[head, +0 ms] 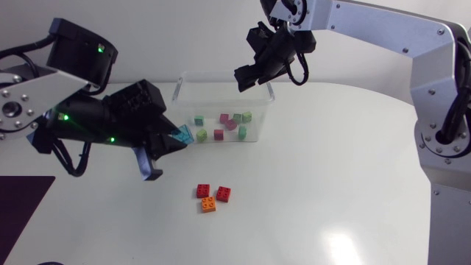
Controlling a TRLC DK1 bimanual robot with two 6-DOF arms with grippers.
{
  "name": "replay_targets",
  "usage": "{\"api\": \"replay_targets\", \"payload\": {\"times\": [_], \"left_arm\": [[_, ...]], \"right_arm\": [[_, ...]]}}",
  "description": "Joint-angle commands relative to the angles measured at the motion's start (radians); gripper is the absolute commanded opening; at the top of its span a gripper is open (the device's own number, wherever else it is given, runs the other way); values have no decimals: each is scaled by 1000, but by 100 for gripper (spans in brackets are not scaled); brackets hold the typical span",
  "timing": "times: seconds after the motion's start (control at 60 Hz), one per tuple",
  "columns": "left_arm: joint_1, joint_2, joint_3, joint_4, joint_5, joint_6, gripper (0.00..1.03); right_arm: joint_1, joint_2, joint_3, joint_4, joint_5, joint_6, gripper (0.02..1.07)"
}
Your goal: Place the duplo bricks in the container
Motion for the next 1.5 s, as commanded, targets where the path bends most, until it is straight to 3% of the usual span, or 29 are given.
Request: {"api": "replay_targets", "payload": {"times": [0.0, 0.5, 0.8, 1.083, 1.117, 1.167, 1.217, 1.267, 1.333, 1.483], "left_arm": [[30, 45, 65, 37, 16, -29, 30], [113, 399, 384, 258, 37, -178, 30], [136, 663, 624, 269, 33, -218, 31], [139, 821, 769, 269, 2, -236, 33], [137, 832, 780, 269, 2, -238, 37], [137, 848, 797, 264, 0, -238, 54], [137, 858, 811, 260, 0, -238, 78], [136, 859, 818, 257, 0, -238, 91], [136, 855, 821, 252, 0, -236, 98], [149, 798, 815, 243, 2, -233, 99]], "right_arm": [[-9, -23, 9, -17, 3, 11, 100], [88, -471, -493, 90, 1, -60, 100], [178, -675, -821, 161, -29, -92, 100], [220, -713, -1023, 227, -75, -123, 100], [223, -712, -1036, 233, -81, -129, 100], [234, -707, -1056, 248, -83, -133, 100], [241, -693, -1071, 260, -86, -140, 100], [247, -678, -1079, 271, -89, -143, 100], [252, -653, -1083, 280, -94, -149, 100], [275, -598, -1077, 299, -98, -169, 100]]}}
